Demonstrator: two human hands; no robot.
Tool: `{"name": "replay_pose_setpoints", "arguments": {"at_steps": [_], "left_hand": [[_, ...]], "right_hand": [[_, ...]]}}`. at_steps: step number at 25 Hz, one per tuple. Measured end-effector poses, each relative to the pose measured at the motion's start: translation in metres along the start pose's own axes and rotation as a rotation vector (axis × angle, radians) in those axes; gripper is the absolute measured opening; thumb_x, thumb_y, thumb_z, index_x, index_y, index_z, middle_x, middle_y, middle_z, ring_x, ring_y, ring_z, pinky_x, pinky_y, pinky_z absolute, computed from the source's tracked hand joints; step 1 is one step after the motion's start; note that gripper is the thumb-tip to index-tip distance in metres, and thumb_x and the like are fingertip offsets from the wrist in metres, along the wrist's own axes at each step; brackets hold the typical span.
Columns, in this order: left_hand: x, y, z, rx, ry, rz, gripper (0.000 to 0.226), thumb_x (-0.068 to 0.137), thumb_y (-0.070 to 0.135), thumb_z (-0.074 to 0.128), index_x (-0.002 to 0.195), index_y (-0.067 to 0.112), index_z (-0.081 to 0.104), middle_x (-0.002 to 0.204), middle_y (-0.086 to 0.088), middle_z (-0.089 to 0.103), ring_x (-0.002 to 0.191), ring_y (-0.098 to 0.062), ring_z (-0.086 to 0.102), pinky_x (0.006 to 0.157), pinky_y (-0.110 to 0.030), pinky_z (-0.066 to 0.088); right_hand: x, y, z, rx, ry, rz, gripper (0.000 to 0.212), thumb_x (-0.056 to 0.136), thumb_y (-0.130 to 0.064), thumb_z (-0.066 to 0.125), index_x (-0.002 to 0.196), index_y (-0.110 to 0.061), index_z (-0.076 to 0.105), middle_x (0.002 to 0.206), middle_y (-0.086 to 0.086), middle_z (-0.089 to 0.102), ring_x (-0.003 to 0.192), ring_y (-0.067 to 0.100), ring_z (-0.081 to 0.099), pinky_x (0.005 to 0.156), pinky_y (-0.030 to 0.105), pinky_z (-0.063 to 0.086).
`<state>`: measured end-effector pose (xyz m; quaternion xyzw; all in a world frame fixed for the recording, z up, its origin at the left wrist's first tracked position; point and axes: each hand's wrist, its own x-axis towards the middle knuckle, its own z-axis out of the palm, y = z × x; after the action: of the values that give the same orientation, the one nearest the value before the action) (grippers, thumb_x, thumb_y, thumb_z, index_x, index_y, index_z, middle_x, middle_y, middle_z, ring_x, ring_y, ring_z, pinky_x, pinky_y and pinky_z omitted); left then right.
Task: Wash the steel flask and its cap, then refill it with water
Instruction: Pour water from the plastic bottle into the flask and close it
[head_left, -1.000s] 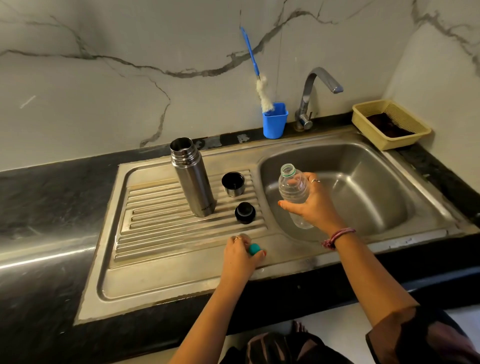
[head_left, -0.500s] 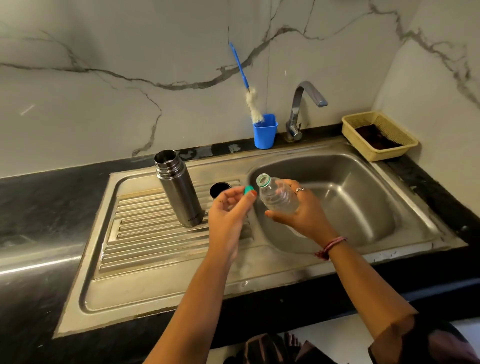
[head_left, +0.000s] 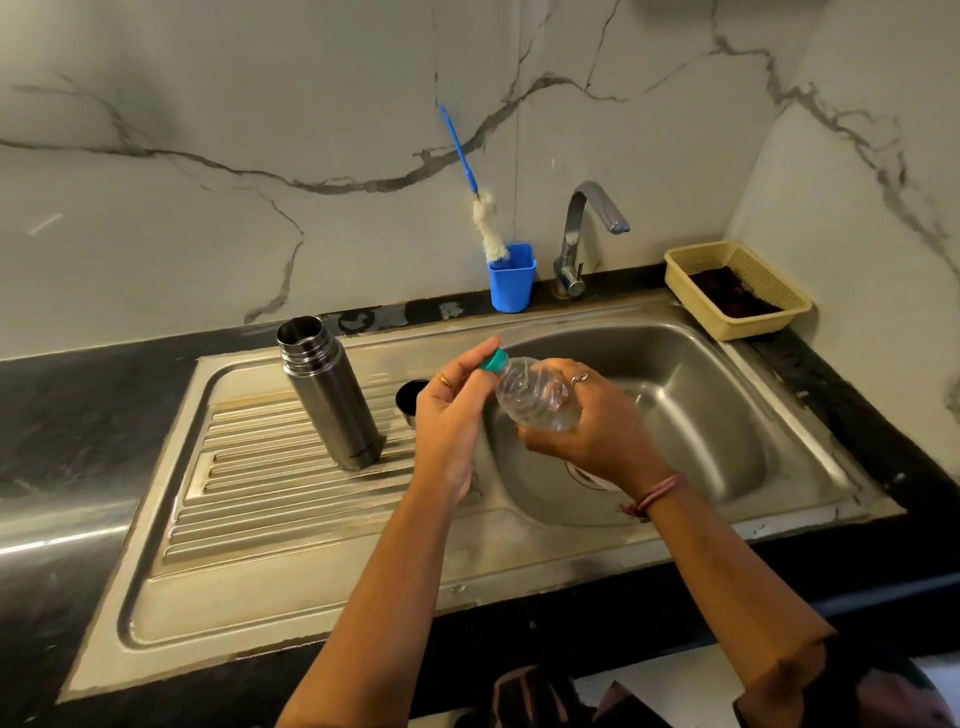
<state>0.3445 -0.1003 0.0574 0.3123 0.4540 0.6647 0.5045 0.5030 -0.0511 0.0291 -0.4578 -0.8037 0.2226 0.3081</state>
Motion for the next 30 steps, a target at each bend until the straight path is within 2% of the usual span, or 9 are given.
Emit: {"name": "replay_pose_setpoints", "arguments": {"at_steps": [2, 4, 6, 11, 15, 18, 22, 26, 30], "left_hand": [[-0.001, 0.002, 0.007, -0.037, 0.021, 0.017, 0.016, 0.088, 0.010, 0.065, 0.102, 0.014, 0.072, 0.092, 0.004, 0.073, 0.088, -0.008, 0.066, 0.080, -0.022, 0.054], [0.001, 0.001, 0.010, -0.023, 0.056, 0.043, 0.030, 0.074, 0.022, 0.074, 0.102, 0.011, 0.072, 0.090, 0.001, 0.074, 0.085, -0.009, 0.068, 0.077, -0.023, 0.055], [0.006, 0.002, 0.007, -0.022, 0.049, 0.032, 0.036, 0.069, 0.022, 0.074, 0.103, 0.010, 0.071, 0.090, 0.000, 0.074, 0.085, -0.010, 0.069, 0.077, -0.024, 0.056], [0.015, 0.008, -0.009, -0.034, -0.177, 0.020, 0.034, 0.077, 0.018, 0.065, 0.110, 0.013, 0.068, 0.103, 0.000, 0.074, 0.099, -0.012, 0.068, 0.083, -0.025, 0.056], [0.017, 0.010, -0.015, 0.008, -0.286, 0.026, 0.033, 0.081, 0.017, 0.060, 0.113, 0.010, 0.065, 0.104, 0.001, 0.074, 0.102, -0.013, 0.067, 0.084, -0.025, 0.056], [0.018, 0.008, -0.015, 0.052, -0.229, 0.052, 0.034, 0.081, 0.019, 0.062, 0.114, 0.013, 0.066, 0.107, -0.001, 0.074, 0.104, -0.015, 0.068, 0.085, -0.027, 0.057], [0.015, 0.007, -0.022, 0.159, -0.073, 0.153, 0.032, 0.082, 0.020, 0.065, 0.114, 0.020, 0.065, 0.109, 0.007, 0.073, 0.108, -0.013, 0.067, 0.086, -0.025, 0.056], [0.006, 0.007, -0.042, 0.405, 0.023, 0.273, 0.034, 0.090, 0.012, 0.065, 0.122, 0.023, 0.060, 0.122, 0.004, 0.066, 0.113, -0.007, 0.063, 0.090, -0.021, 0.054], [-0.017, 0.006, -0.086, 0.262, 0.157, 0.342, 0.019, 0.089, 0.017, 0.063, 0.108, 0.017, 0.068, 0.097, 0.002, 0.073, 0.091, -0.014, 0.068, 0.080, -0.024, 0.056]], "right_hand": [[0.001, -0.003, 0.002, 0.062, -0.014, -0.002, 0.073, 0.067, -0.052, 0.078, 0.127, -0.021, 0.051, 0.114, -0.006, 0.060, 0.098, 0.007, 0.059, 0.081, 0.023, 0.052], [0.002, -0.008, 0.002, 0.118, -0.032, 0.007, 0.066, 0.066, -0.046, 0.080, 0.121, -0.022, 0.055, 0.107, -0.009, 0.063, 0.093, 0.005, 0.061, 0.076, 0.018, 0.051], [0.003, -0.011, 0.002, 0.258, -0.094, 0.064, 0.057, 0.066, -0.037, 0.083, 0.116, -0.023, 0.057, 0.102, -0.010, 0.066, 0.090, 0.004, 0.064, 0.075, 0.019, 0.053], [0.003, -0.009, -0.003, 0.590, -0.298, 0.138, 0.045, 0.071, -0.019, 0.082, 0.112, -0.015, 0.062, 0.100, 0.003, 0.071, 0.093, 0.013, 0.068, 0.083, 0.031, 0.055], [0.002, -0.009, -0.005, 0.678, -0.442, 0.204, 0.033, 0.076, -0.004, 0.075, 0.106, -0.013, 0.064, 0.097, 0.009, 0.071, 0.088, 0.015, 0.068, 0.076, 0.025, 0.055], [0.008, -0.006, -0.004, 0.667, -0.497, 0.213, 0.041, 0.076, -0.014, 0.077, 0.112, -0.022, 0.059, 0.103, 0.001, 0.068, 0.094, 0.011, 0.066, 0.077, 0.022, 0.054], [0.014, 0.010, 0.005, 0.341, -0.514, 0.160, 0.067, 0.070, -0.032, 0.082, 0.121, -0.029, 0.038, 0.117, -0.009, 0.056, 0.104, 0.012, 0.060, 0.082, 0.022, 0.052], [0.019, 0.014, 0.016, 0.379, -0.439, 0.215, 0.064, 0.071, -0.035, 0.081, 0.121, -0.026, 0.043, 0.113, -0.006, 0.060, 0.099, 0.011, 0.063, 0.082, 0.029, 0.054], [0.048, 0.015, 0.031, 0.220, -0.258, 0.187, 0.076, 0.064, -0.047, 0.082, 0.127, -0.017, 0.052, 0.120, -0.004, 0.049, 0.105, 0.010, 0.055, 0.086, 0.022, 0.049]]}}
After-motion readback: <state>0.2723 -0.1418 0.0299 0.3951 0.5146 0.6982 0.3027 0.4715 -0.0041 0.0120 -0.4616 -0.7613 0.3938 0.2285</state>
